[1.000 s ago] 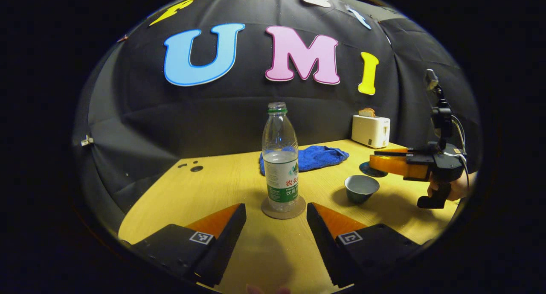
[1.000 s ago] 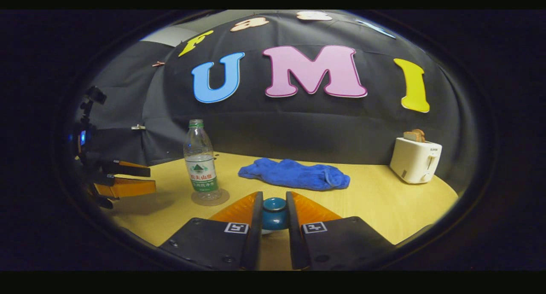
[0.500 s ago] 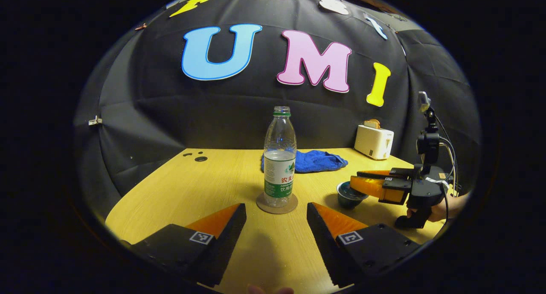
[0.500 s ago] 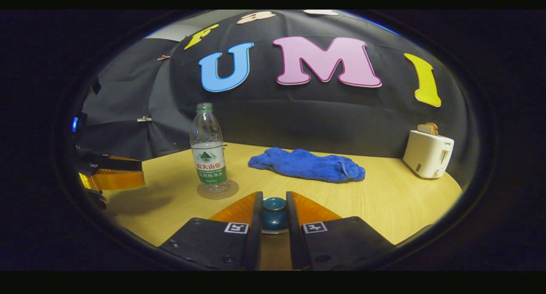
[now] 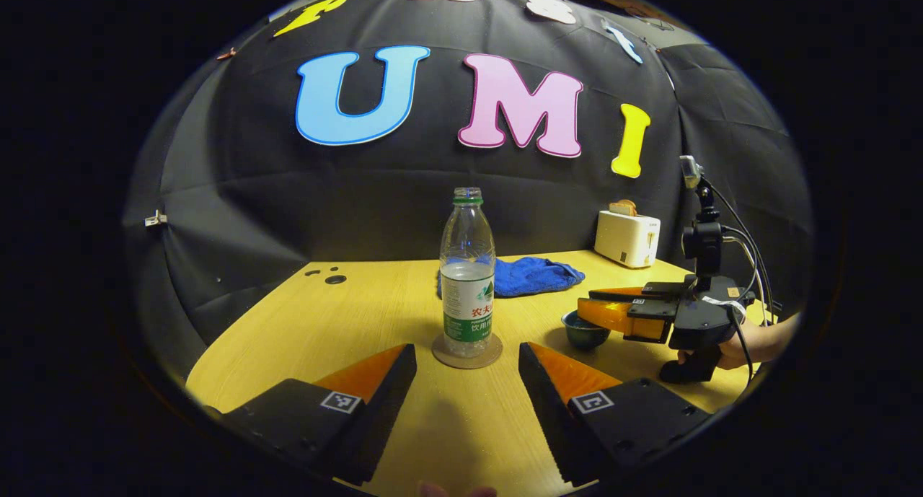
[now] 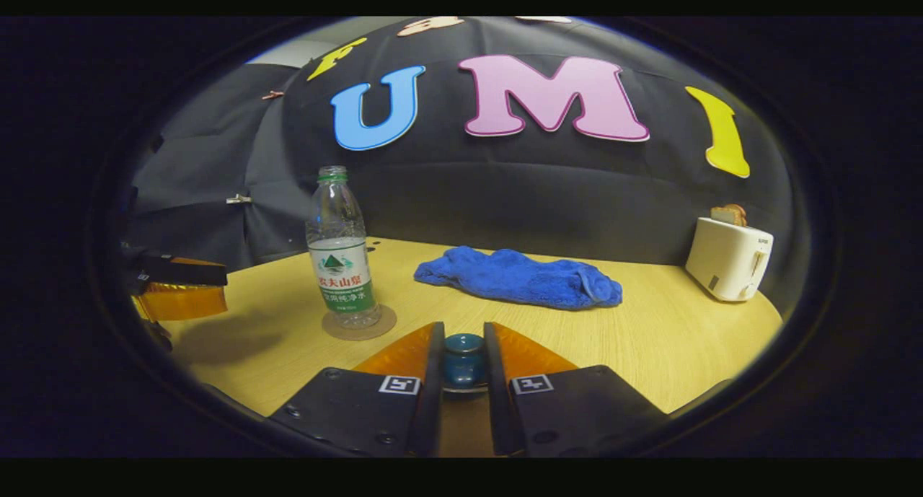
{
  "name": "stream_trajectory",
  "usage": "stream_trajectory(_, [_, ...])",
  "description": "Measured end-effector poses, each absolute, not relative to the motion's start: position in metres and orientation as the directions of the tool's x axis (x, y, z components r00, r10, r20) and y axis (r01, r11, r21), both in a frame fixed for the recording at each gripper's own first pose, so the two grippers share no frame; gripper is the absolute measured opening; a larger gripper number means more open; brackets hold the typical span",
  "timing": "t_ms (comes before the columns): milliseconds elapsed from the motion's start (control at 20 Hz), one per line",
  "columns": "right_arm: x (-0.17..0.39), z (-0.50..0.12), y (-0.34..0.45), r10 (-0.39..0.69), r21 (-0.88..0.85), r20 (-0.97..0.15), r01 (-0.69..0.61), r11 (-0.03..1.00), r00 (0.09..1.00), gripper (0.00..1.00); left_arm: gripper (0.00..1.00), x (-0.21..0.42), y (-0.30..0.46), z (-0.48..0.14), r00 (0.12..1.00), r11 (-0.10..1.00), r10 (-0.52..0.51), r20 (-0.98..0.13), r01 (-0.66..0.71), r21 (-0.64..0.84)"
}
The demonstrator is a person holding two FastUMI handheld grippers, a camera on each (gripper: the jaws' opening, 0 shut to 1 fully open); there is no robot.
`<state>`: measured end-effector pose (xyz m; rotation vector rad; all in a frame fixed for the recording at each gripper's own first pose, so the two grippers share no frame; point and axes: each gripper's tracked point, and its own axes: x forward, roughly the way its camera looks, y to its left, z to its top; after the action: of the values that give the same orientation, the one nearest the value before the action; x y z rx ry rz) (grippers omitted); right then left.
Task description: Open the teacup lid with one hand, grasp the water bottle and pour water into the teacup with the other hand; after pouring, place the water bottle on the coaster and then close the teacup lid.
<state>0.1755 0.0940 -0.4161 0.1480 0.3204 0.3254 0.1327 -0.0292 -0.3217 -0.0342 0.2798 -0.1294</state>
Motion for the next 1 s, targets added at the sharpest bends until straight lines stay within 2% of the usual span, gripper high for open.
stream_trajectory(150, [0.17,-0.414,0.094,0.338,0.186,-0.287,-0.294,0.938,0.896,0.31,0.9,0.133,-0.029,-0.321,0.953,0.991,-0.134,-0.273,0.124,-0.053])
stream_trajectory(200, [0.168,-0.414,0.095,0.339,0.181,-0.287,-0.297,0.938,0.896,0.36,0.9,0.134,-0.03,-0.322,0.952,0.99,-0.138,-0.274,0.128,-0.053])
stream_trajectory(250, [0.165,-0.414,0.095,0.34,0.176,-0.288,-0.3,0.938,0.895,0.31,0.9,0.135,-0.03,-0.321,0.952,0.99,-0.139,-0.272,0.13,-0.051])
stream_trajectory(400, [0.161,-0.414,0.095,0.34,0.158,-0.291,-0.306,0.939,0.894,0.31,0.9,0.134,-0.029,-0.319,0.953,0.99,-0.143,-0.269,0.135,-0.048])
stream_trajectory(450, [0.16,-0.414,0.096,0.339,0.152,-0.29,-0.306,0.94,0.895,0.36,0.9,0.134,-0.028,-0.319,0.953,0.99,-0.141,-0.268,0.133,-0.046])
stream_trajectory(500, [0.159,-0.414,0.096,0.338,0.147,-0.292,-0.308,0.94,0.895,0.33,0.9,0.135,-0.028,-0.318,0.954,0.99,-0.139,-0.267,0.132,-0.045])
stream_trajectory(600, [0.159,-0.414,0.096,0.339,0.143,-0.294,-0.309,0.94,0.894,0.32,0.9,0.134,-0.027,-0.317,0.954,0.991,-0.135,-0.267,0.126,-0.05])
stream_trajectory(650, [0.158,-0.415,0.098,0.341,0.148,-0.299,-0.31,0.939,0.891,0.36,0.9,0.134,-0.026,-0.316,0.955,0.991,-0.134,-0.265,0.124,-0.055])
stream_trajectory(800, [0.153,-0.408,0.096,0.339,0.153,-0.288,-0.307,0.939,0.895,0.73,0.9,0.133,-0.025,-0.312,0.957,0.992,-0.126,-0.262,0.113,-0.065])
stream_trajectory(900, [0.15,-0.389,0.093,0.332,0.157,-0.247,-0.3,0.941,0.911,0.8,0.9,0.131,-0.024,-0.305,0.959,0.993,-0.115,-0.259,0.101,-0.067])
stream_trajectory(1000, [0.146,-0.361,0.086,0.32,0.168,-0.215,-0.288,0.943,0.923,0.78,0.9,0.128,-0.023,-0.294,0.963,0.994,-0.099,-0.251,0.084,-0.072])
